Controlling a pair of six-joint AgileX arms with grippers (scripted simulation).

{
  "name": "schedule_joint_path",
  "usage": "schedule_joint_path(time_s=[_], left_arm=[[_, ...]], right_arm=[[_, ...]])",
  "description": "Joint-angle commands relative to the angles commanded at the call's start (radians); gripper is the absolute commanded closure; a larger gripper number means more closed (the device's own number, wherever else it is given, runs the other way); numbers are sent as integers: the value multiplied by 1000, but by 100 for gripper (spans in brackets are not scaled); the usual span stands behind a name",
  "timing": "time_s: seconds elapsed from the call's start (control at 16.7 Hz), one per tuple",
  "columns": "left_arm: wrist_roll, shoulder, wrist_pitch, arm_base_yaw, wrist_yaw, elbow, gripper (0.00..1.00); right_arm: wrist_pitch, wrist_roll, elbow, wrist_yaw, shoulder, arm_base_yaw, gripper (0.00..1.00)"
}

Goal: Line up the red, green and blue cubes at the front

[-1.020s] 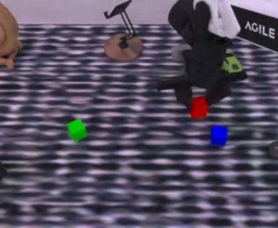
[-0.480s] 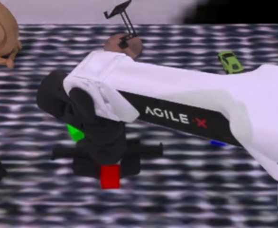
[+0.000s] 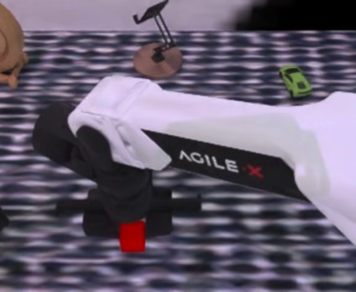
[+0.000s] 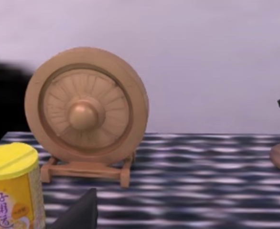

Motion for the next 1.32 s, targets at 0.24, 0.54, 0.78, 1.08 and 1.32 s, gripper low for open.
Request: schedule_joint_path(time_s=[0.24,0.54,0.78,1.08,1.32], left_arm=[[0,0,0,0,0,0,0],[0,0,0,0,0,0,0],[0,0,0,0,0,0,0],[0,0,0,0,0,0,0],[0,0,0,0,0,0,0]], right_arm=[[110,1,-81,1,22,2,100],[235,5,-177,3,55,6,100],[235,5,-177,3,55,6,92],[235,5,-177,3,55,6,55],[235,5,-177,3,55,6,25]])
